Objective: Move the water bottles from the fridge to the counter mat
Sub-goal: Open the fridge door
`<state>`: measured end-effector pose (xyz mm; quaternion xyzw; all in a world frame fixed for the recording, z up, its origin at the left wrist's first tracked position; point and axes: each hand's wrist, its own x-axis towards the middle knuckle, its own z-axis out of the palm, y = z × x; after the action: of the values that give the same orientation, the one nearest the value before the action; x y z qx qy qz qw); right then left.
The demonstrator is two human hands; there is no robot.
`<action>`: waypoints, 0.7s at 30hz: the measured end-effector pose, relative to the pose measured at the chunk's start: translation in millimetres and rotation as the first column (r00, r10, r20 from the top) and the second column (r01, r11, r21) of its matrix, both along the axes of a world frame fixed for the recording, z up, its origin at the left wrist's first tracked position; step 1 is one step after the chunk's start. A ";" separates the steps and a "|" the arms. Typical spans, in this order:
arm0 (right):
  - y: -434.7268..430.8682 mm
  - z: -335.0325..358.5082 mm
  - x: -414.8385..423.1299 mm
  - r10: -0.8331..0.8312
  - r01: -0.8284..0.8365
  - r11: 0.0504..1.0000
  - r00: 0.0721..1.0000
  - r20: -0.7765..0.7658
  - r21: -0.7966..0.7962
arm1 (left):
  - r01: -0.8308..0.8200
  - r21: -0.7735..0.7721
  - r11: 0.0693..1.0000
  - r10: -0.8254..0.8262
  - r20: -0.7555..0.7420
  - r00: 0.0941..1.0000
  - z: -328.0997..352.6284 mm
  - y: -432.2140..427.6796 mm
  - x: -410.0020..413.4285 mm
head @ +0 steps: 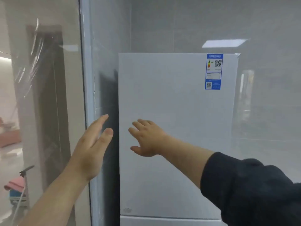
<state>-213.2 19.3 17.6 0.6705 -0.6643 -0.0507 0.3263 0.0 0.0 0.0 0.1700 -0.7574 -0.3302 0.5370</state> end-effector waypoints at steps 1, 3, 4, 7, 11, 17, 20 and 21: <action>-24.6 -1.7 -2.6 0.000 0.001 1.000 0.997 -0.083 0.013 | 0.016 -0.004 1.000 -0.016 0.000 1.000 0.1 -10.0 -3.8; -62.1 1.1 -2.9 -0.013 0.019 0.999 0.979 -0.205 0.027 | -0.022 -0.031 0.999 0.024 0.070 0.997 -2.4 -32.7 -12.6; -77.0 4.4 -0.5 -0.021 0.039 0.997 0.968 -0.251 0.067 | -0.034 -0.062 0.997 0.042 0.125 0.991 -2.0 -40.0 -17.4; -118.8 8.0 -6.8 -0.056 0.084 0.995 0.913 -0.405 0.052 | -0.063 -0.147 0.987 0.095 0.220 0.971 -6.8 -61.2 -29.1; -154.7 15.6 -7.1 -0.116 0.169 0.984 0.831 -0.544 0.049 | -0.071 -0.152 0.986 0.105 0.235 0.966 -13.0 -84.3 -32.5; -164.7 17.0 0.1 -0.100 0.127 0.992 0.865 -0.492 0.020 | -0.091 -0.146 0.985 0.128 0.272 0.954 -20.7 -105.3 -36.1; -158.8 22.6 8.4 -0.109 0.150 0.988 0.864 -0.491 0.045 | -0.134 -0.109 0.985 0.161 0.297 0.941 -26.0 -115.2 -53.2; -154.4 25.1 10.8 -0.100 0.145 0.988 0.863 -0.496 0.052 | -0.134 -0.048 0.990 0.142 0.304 0.942 -29.4 -119.5 -60.4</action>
<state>-202.4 -135.1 42.7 0.6056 -0.5979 -0.2691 0.4509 -60.4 -119.5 -29.4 0.2648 -0.8222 -0.2512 0.4368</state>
